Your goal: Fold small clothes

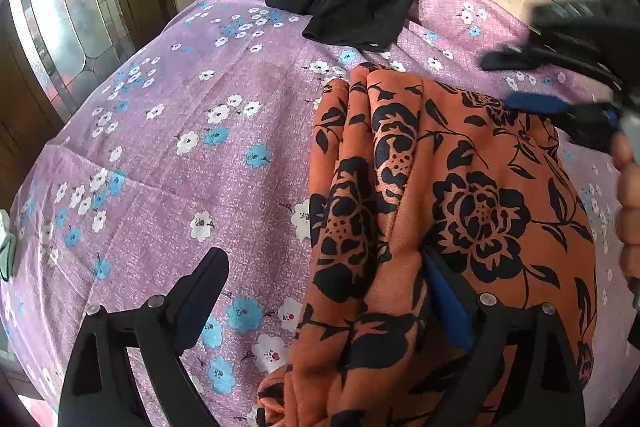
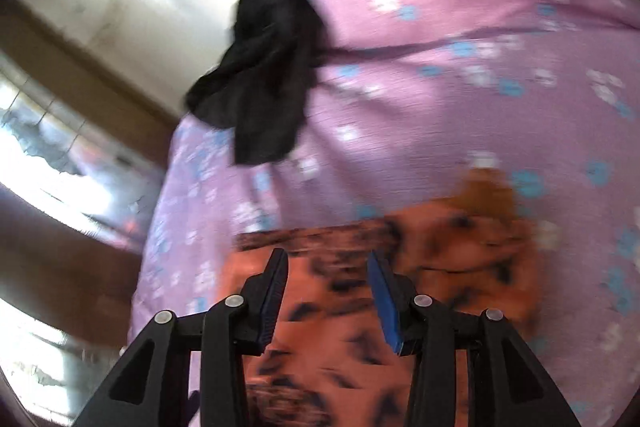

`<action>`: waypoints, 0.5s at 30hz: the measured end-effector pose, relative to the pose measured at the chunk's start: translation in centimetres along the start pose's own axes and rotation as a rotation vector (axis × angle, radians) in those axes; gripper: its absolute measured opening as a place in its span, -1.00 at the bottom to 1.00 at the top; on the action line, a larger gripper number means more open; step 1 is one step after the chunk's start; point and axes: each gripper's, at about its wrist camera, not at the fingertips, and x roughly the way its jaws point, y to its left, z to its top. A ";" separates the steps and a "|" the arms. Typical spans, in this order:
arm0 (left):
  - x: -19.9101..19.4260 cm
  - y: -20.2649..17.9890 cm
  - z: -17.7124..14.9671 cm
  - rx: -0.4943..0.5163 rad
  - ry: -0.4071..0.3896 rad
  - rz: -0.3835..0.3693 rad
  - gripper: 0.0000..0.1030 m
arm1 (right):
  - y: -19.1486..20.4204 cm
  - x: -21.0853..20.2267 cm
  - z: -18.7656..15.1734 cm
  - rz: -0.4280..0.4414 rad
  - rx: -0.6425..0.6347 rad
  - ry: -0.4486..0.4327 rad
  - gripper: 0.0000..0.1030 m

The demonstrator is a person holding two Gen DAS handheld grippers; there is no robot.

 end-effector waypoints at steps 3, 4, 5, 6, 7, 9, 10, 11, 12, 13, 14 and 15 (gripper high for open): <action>-0.1 -0.1 -0.1 0.011 -0.008 0.003 0.83 | 1.6 3.4 -0.5 0.035 -0.036 0.086 -0.13; -0.1 -0.1 -0.1 0.017 -0.012 0.006 0.83 | 1.7 4.7 -0.8 0.039 -0.027 0.121 -0.12; 0.0 -0.2 -0.2 0.024 -0.015 0.012 0.83 | 1.5 6.5 -0.9 0.036 -0.012 0.160 -0.11; 0.0 -0.2 -0.2 0.030 -0.016 0.015 0.83 | 1.3 7.6 -1.0 0.027 -0.013 0.169 -0.13; 0.0 -0.3 -0.3 0.033 -0.020 0.016 0.85 | 1.3 7.8 -1.1 0.031 -0.027 0.150 -0.13; 0.0 -0.3 -0.3 0.036 -0.022 0.025 0.88 | 1.4 7.5 -0.9 0.039 -0.032 0.137 -0.13; -0.1 -0.4 -0.3 0.036 -0.022 0.025 0.90 | 1.3 7.3 -1.0 0.045 -0.020 0.138 -0.13; -0.1 -0.4 -0.3 0.034 -0.020 0.024 0.90 | 1.2 7.0 -1.0 0.049 -0.017 0.138 -0.14; -0.1 -0.3 -0.3 0.032 -0.019 0.023 0.90 | 1.1 6.7 -1.0 0.052 -0.015 0.138 -0.14; -0.1 -0.3 -0.3 0.032 -0.019 0.023 0.90 | 0.9 5.8 -1.2 0.057 -0.010 0.132 -0.14; -0.1 -0.3 -0.3 0.034 -0.021 0.023 0.90 | 0.6 5.1 -1.1 0.065 -0.004 0.125 -0.13; -0.2 -0.3 -0.3 0.036 -0.022 0.023 0.90 | 0.4 4.0 -1.4 0.086 0.004 0.110 -0.13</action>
